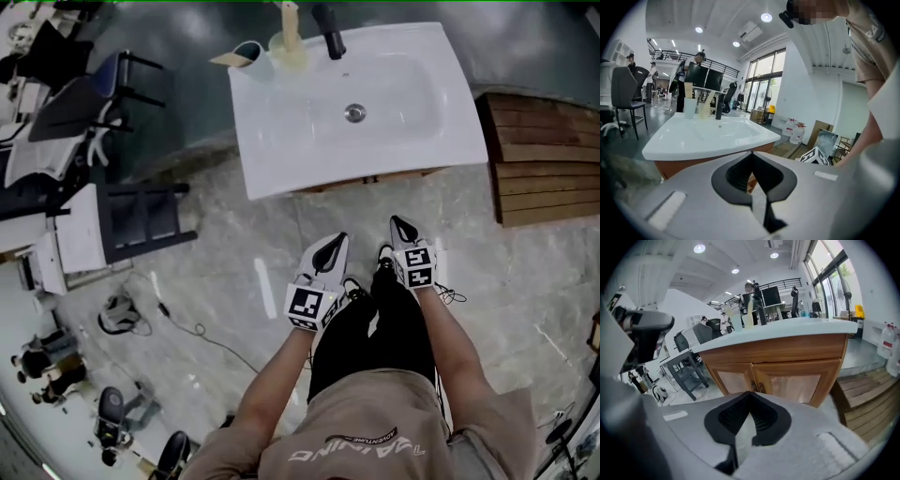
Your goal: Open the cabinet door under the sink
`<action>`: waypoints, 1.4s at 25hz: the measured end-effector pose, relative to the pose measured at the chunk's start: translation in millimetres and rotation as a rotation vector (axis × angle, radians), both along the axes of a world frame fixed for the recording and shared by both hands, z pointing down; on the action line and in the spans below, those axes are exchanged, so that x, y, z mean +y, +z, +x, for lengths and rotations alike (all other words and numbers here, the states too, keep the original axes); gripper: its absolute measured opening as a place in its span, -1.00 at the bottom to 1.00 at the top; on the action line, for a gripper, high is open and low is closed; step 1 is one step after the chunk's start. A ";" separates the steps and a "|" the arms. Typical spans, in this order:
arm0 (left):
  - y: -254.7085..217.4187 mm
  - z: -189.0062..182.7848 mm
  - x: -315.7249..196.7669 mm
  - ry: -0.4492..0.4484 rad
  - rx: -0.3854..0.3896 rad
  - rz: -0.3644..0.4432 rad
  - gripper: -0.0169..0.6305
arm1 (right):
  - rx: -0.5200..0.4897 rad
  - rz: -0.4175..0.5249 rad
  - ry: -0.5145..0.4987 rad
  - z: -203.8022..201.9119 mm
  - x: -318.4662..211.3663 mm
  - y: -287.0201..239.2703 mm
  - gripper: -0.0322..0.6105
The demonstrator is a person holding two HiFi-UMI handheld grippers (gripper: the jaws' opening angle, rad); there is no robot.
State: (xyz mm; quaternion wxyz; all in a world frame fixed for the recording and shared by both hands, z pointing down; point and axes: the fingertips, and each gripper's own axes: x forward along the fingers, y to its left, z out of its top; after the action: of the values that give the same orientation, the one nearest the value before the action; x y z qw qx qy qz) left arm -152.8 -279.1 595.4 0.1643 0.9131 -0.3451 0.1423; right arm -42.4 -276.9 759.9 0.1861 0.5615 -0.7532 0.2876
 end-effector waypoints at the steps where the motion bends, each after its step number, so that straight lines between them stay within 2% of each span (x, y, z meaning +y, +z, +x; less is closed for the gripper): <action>1: 8.7 1.6 -2.5 -0.004 -0.005 -0.011 -0.89 | 0.004 -0.007 0.015 0.8 -9.1 11.1 -0.89; 3: 26.0 4.6 -2.7 -0.014 -0.011 -0.044 -0.89 | 0.021 -0.027 0.028 1.6 -23.7 35.0 -0.89; 5: 43.3 11.4 -4.0 -0.017 -0.014 -0.066 -0.89 | 0.011 -0.039 0.033 5.5 -41.8 58.1 -0.77; 9: 72.1 16.9 -5.5 -0.029 -0.020 -0.096 -0.89 | -0.175 -0.075 0.140 14.2 -72.4 99.3 -0.77; 11: 84.7 9.8 -2.6 -0.040 -0.022 -0.121 -0.89 | -0.207 -0.092 0.170 9.1 -77.4 119.5 -0.65; 13: 96.5 4.3 -1.4 -0.044 -0.026 -0.137 -0.89 | -0.161 -0.092 0.187 6.7 -81.0 136.1 -0.55; 16: 112.3 0.8 0.0 -0.049 -0.030 -0.155 -0.89 | -0.058 -0.073 0.184 8.1 -88.5 147.7 -0.55; 18: 120.4 -1.4 4.6 -0.048 -0.032 -0.166 -0.89 | -0.025 -0.061 0.176 8.5 -93.3 149.5 -0.55; 23: 135.6 -6.0 22.7 -0.047 -0.031 -0.205 -0.89 | -0.026 -0.057 0.176 7.2 -109.2 147.9 -0.55; 26: 139.7 -11.1 31.2 -0.047 -0.031 -0.223 -0.89 | -0.009 -0.089 0.185 4.9 -113.9 152.3 -0.55; 27: 140.7 -13.5 32.9 -0.050 -0.031 -0.227 -0.89 | -0.011 -0.097 0.190 4.5 -114.7 153.5 -0.61; 35: 143.3 -33.9 25.5 -0.087 -0.037 -0.222 -0.89 | -0.008 -0.115 0.186 5.9 -116.7 154.7 -0.59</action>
State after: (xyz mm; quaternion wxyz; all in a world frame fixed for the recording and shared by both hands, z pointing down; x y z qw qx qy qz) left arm -186.7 -253.6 738.8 0.2640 0.8707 -0.3695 0.1891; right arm -36.5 -393.6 914.6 0.1874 0.6164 -0.6808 0.3484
